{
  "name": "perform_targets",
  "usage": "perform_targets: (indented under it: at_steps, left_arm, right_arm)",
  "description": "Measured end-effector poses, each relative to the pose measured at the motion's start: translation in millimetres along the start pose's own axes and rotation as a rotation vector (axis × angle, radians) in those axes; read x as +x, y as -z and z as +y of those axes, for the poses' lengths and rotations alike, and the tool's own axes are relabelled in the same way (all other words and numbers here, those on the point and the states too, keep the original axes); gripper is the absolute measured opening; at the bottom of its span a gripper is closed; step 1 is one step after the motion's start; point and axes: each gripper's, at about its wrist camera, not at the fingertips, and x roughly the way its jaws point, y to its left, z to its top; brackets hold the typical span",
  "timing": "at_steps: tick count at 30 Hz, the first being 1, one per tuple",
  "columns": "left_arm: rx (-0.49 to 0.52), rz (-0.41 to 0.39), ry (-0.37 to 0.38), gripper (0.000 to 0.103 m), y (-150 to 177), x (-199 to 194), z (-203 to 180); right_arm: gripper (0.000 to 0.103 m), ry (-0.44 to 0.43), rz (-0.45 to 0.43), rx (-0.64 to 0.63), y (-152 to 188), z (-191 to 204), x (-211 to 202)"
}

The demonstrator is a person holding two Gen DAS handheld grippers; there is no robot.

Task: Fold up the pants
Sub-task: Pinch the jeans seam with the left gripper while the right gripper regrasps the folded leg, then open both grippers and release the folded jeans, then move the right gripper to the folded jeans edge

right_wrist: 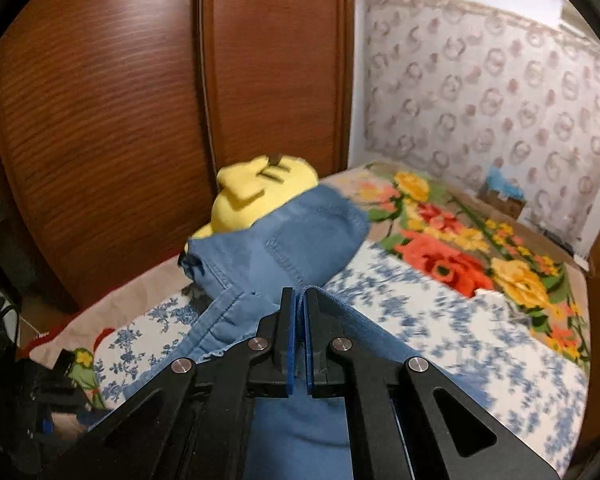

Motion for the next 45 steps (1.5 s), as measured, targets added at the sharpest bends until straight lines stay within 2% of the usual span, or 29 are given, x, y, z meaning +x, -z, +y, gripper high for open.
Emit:
perform_targets:
  at_steps: [6, 12, 15, 17, 19, 21, 24, 27, 30, 33, 38, 45]
  left_arm:
    - [-0.028, 0.053, -0.029, 0.01, 15.5, 12.5, 18.0]
    - [-0.039, 0.053, -0.046, 0.014, 16.6, 9.8, 22.1]
    - [-0.047, 0.053, -0.057, 0.023, 16.1, 7.6, 23.3]
    - [-0.051, 0.051, -0.064, 0.027, 14.6, 6.9, 24.8]
    - [-0.048, 0.047, -0.088, 0.03, 12.8, 6.1, 25.7]
    - [-0.05, 0.042, -0.094, 0.048, 11.3, 4.8, 27.0]
    - [-0.045, 0.026, -0.088, 0.06, 9.0, 3.2, 26.8]
    - [-0.039, 0.019, -0.093, 0.066, 8.9, 3.2, 25.3]
    - [-0.033, 0.016, -0.097, 0.067, 5.5, 6.2, 23.6]
    - [-0.023, 0.02, -0.093, 0.073, 4.0, 11.4, 18.9]
    - [-0.003, 0.03, -0.081, 0.077, 1.9, 18.7, 6.3]
    - [0.023, 0.04, -0.069, 0.077, 0.3, 27.7, -8.6]
  right_arm:
    - [0.003, -0.049, 0.078, 0.014, -15.1, -4.2, 63.5]
    - [0.004, -0.069, 0.082, 0.024, -24.6, -1.5, 76.0]
    - [0.015, -0.075, 0.058, 0.034, -23.9, -2.8, 68.7]
    - [0.04, -0.073, 0.037, 0.038, -19.7, -3.0, 67.2]
    - [0.043, -0.061, 0.029, 0.045, -16.4, -4.3, 64.4]
    - [0.043, -0.048, 0.017, 0.054, -10.5, -6.8, 58.0]
    - [0.043, -0.031, -0.006, 0.058, 3.1, -14.2, 36.1]
    - [0.043, -0.007, -0.022, 0.065, 23.2, -25.9, 9.4]
    - [0.043, 0.035, -0.025, 0.081, 50.0, -38.7, -22.0]
    - [0.043, 0.077, -0.019, 0.109, 76.8, -49.1, -46.4]
    - [0.043, 0.148, 0.001, 0.146, 121.1, -56.5, -77.9]
    - [0.043, 0.161, 0.05, 0.215, 165.9, -52.4, -97.5]
